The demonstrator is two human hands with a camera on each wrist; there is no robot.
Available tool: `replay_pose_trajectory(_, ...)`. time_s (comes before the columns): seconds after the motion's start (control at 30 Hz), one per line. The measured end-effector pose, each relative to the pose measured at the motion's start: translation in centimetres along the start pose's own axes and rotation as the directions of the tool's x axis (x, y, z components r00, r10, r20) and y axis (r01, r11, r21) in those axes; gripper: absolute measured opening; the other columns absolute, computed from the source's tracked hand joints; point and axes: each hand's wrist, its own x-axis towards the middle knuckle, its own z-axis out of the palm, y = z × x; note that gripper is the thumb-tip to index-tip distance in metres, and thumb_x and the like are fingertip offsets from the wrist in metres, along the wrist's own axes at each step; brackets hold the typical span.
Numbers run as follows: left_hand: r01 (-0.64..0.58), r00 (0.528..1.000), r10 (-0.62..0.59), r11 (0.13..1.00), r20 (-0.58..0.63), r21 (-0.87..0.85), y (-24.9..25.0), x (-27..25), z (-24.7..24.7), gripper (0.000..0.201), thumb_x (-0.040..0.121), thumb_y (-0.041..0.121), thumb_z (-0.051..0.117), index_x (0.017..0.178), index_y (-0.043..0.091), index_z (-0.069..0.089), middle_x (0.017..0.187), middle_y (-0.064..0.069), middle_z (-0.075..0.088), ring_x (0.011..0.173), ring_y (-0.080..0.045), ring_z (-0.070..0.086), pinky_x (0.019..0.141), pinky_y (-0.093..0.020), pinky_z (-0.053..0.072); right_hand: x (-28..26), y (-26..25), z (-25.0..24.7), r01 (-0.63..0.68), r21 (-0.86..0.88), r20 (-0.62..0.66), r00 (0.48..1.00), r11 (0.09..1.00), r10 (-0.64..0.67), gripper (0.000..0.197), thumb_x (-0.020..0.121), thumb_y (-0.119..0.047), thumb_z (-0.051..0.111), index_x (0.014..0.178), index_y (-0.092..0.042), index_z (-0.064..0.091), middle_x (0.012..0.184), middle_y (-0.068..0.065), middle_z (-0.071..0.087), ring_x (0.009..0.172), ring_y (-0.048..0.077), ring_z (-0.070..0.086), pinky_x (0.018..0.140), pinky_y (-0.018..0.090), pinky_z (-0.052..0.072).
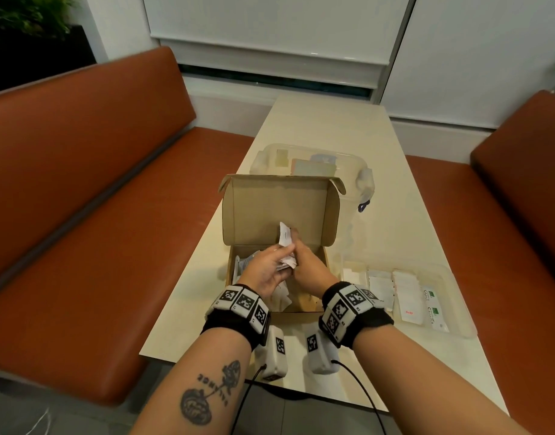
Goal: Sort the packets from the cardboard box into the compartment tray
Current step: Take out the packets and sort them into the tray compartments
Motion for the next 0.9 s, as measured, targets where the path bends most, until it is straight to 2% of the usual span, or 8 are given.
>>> replay_pose_trajectory(0.07,-0.016,0.999,0.017,1.000,-0.045,0.010,0.0,0.1,-0.2,0.022,0.096,0.008,0.051,0.115,0.001,0.061,0.097,-0.008,0.067,0.088,-0.017,0.064,0.077,-0.027,0.056,-0.2,0.5,-0.6,-0.020,-0.027,0.019,1.000,0.999,0.020,0.080,0.093,-0.009,0.050,0.152,-0.024,-0.003,0.134,0.010,0.052,0.108,0.021,0.057,0.091,0.028,0.045)
replay_pose_trajectory(0.2,-0.017,0.995,0.023,0.997,-0.092,0.069,-0.3,0.3,-0.4,0.024,0.096,0.005,0.049,0.116,-0.002,0.061,0.096,-0.008,0.066,0.089,-0.017,0.063,0.082,-0.028,0.053,-0.6,1.2,-1.1,-0.043,-0.041,-0.013,0.999,0.998,0.042,0.065,0.092,-0.003,0.047,0.150,-0.018,0.022,0.140,0.013,0.048,0.119,0.025,0.052,0.094,0.026,0.043)
replay_pose_trajectory(0.27,-0.013,0.995,0.021,0.996,-0.094,0.085,-0.4,0.3,-0.3,0.023,0.096,0.004,0.049,0.114,-0.002,0.062,0.096,-0.008,0.066,0.087,-0.017,0.064,0.076,-0.026,0.056,-0.8,1.5,-1.2,-0.068,0.015,-0.030,0.997,0.998,0.068,0.066,0.089,0.004,0.046,0.148,-0.018,0.028,0.127,0.012,0.057,0.096,0.017,0.057,0.071,0.013,0.045)
replay_pose_trajectory(0.33,-0.014,0.996,0.020,0.998,-0.091,0.069,-0.4,0.2,-0.2,0.022,0.096,0.003,0.049,0.113,-0.003,0.061,0.097,-0.010,0.066,0.085,-0.018,0.065,0.068,-0.025,0.059,-1.0,1.8,-1.4,-0.087,0.105,-0.062,0.994,0.991,0.093,0.065,0.086,0.008,0.048,0.145,-0.017,0.033,0.092,-0.003,0.062,0.069,0.007,0.053,0.051,0.006,0.039)
replay_pose_trajectory(0.4,-0.017,0.994,0.021,0.999,-0.104,0.036,-0.4,0.1,-0.2,0.022,0.096,0.001,0.049,0.114,-0.005,0.060,0.101,-0.012,0.063,0.088,-0.020,0.064,0.073,-0.029,0.059,-1.1,2.1,-1.6,-0.100,0.196,-0.109,0.986,0.975,0.123,0.058,0.085,0.009,0.051,0.138,-0.013,0.041,0.073,-0.008,0.056,0.060,0.006,0.054,0.052,0.013,0.045)
replay_pose_trajectory(0.6,-0.032,0.988,0.052,0.990,-0.146,0.135,-0.4,-0.3,-0.6,0.033,0.090,-0.005,0.055,0.121,0.004,0.057,0.109,-0.010,0.063,0.092,-0.020,0.063,0.066,-0.024,0.057,-1.6,3.0,-2.6,-0.121,0.438,-0.230,0.943,0.891,0.241,0.026,0.090,0.001,0.052,0.116,-0.003,0.056,0.086,0.014,0.065,0.076,0.026,0.065,0.073,0.039,0.055)
replay_pose_trajectory(0.7,-0.071,0.981,0.099,0.983,-0.165,0.169,-0.6,-0.4,-0.4,0.043,0.089,-0.008,0.054,0.129,0.008,0.054,0.125,-0.010,0.054,0.103,-0.024,0.060,0.060,-0.021,0.053,-2.1,2.8,-3.0,-0.139,0.573,-0.182,0.939,0.808,0.291,0.017,0.098,-0.003,0.037,0.106,-0.004,0.052,0.080,0.019,0.062,0.056,0.022,0.063,0.054,0.031,0.057)
replay_pose_trajectory(0.9,-0.131,0.978,0.161,0.969,-0.132,0.212,-0.4,-0.6,1.1,0.059,0.092,-0.006,0.050,0.140,0.025,0.039,0.151,-0.010,0.030,0.134,-0.031,0.040,0.101,-0.043,0.043,-2.6,2.2,-2.5,-0.137,0.537,-0.115,0.966,0.832,0.233,0.024,0.094,-0.028,0.055,0.094,-0.004,0.053,0.067,0.005,0.055,0.040,0.009,0.043,0.038,0.019,0.034)
